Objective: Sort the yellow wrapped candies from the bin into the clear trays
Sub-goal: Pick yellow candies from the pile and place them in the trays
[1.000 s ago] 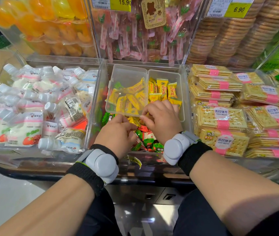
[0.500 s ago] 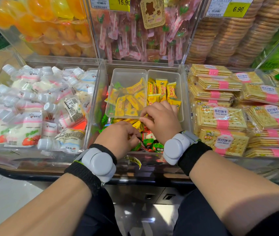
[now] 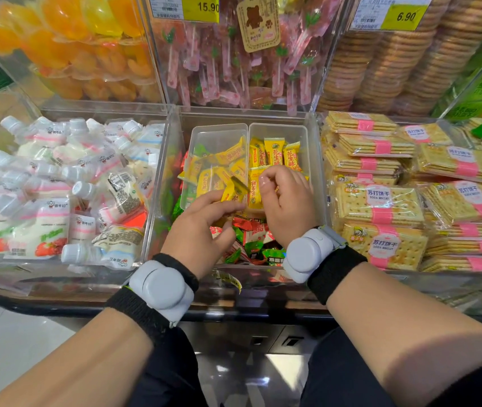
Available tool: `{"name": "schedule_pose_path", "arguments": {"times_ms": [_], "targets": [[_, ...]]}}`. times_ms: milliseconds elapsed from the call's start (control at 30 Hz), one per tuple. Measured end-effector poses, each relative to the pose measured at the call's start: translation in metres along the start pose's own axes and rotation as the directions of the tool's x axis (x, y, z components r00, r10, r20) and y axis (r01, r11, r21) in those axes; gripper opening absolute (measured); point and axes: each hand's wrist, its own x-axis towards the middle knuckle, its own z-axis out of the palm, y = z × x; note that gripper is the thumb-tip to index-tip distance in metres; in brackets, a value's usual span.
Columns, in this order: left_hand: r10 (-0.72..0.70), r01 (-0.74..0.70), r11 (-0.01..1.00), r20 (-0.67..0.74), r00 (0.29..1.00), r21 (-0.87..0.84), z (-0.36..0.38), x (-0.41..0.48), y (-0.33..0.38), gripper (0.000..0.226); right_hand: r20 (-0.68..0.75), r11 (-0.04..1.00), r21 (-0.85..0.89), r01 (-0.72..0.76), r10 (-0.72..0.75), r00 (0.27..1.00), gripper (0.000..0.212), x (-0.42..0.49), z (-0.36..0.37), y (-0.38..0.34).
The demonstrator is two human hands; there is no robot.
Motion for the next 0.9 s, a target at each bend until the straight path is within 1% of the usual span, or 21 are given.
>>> {"name": "schedule_pose_path", "arguments": {"times_ms": [100, 167, 200, 267, 333, 433, 533, 633, 700, 833, 900], "targets": [[-0.027, 0.026, 1.000, 0.044, 0.999, 0.016, 0.005, 0.007, 0.008, 0.048, -0.147, 0.999, 0.046, 0.007, 0.000, 0.989, 0.015, 0.002, -0.002, 0.004], [-0.020, 0.018, 1.000, 0.063, 0.998, 0.025, 0.011, 0.012, 0.014, 0.051, -0.254, 0.992, 0.123, 0.010, 0.022, 0.967, 0.013, 0.003, -0.002, 0.008], [-0.008, 0.006, 1.000, 0.073, 0.997, 0.024, 0.014, 0.014, 0.017, 0.052, -0.293, 0.987, 0.164, 0.004, 0.045, 0.955, 0.011, 0.004, -0.001, 0.010], [0.016, -0.018, 1.000, 0.092, 0.996, 0.016, 0.020, 0.019, 0.022, 0.053, -0.326, 0.979, 0.203, -0.025, 0.091, 0.941, 0.011, 0.005, 0.001, 0.013], [0.028, -0.030, 0.999, 0.103, 0.994, 0.014, 0.025, 0.023, 0.024, 0.053, -0.312, 0.980, 0.192, -0.048, 0.107, 0.944, 0.016, 0.005, 0.004, 0.015], [0.037, -0.037, 0.999, 0.084, 0.996, -0.001, 0.032, 0.028, 0.026, 0.053, -0.236, 0.985, 0.138, -0.104, 0.135, 0.962, 0.025, 0.007, 0.008, 0.018], [0.037, -0.036, 0.999, 0.059, 0.998, -0.015, 0.036, 0.032, 0.028, 0.053, -0.140, 0.979, 0.136, -0.154, 0.173, 0.975, 0.025, 0.007, 0.009, 0.019], [0.061, -0.060, 0.998, 0.029, 0.998, -0.019, 0.037, 0.035, 0.028, 0.057, -0.104, 0.969, 0.169, -0.178, 0.198, 0.975, 0.025, 0.007, 0.007, 0.017], [0.064, -0.064, 0.998, 0.060, 0.996, -0.004, 0.038, 0.036, 0.027, 0.060, -0.101, 0.967, 0.177, -0.181, 0.201, 0.974, 0.026, 0.007, 0.005, 0.015], [0.088, -0.110, 0.984, 0.150, 0.985, 0.140, 0.042, 0.037, 0.027, 0.069, -0.093, 0.952, 0.207, -0.227, 0.251, 0.964, 0.028, 0.006, 0.003, 0.014], [0.087, -0.112, 0.982, 0.163, 0.983, 0.150, 0.043, 0.036, 0.027, 0.070, -0.094, 0.948, 0.210, -0.239, 0.263, 0.960, 0.027, 0.006, 0.002, 0.013]]}}
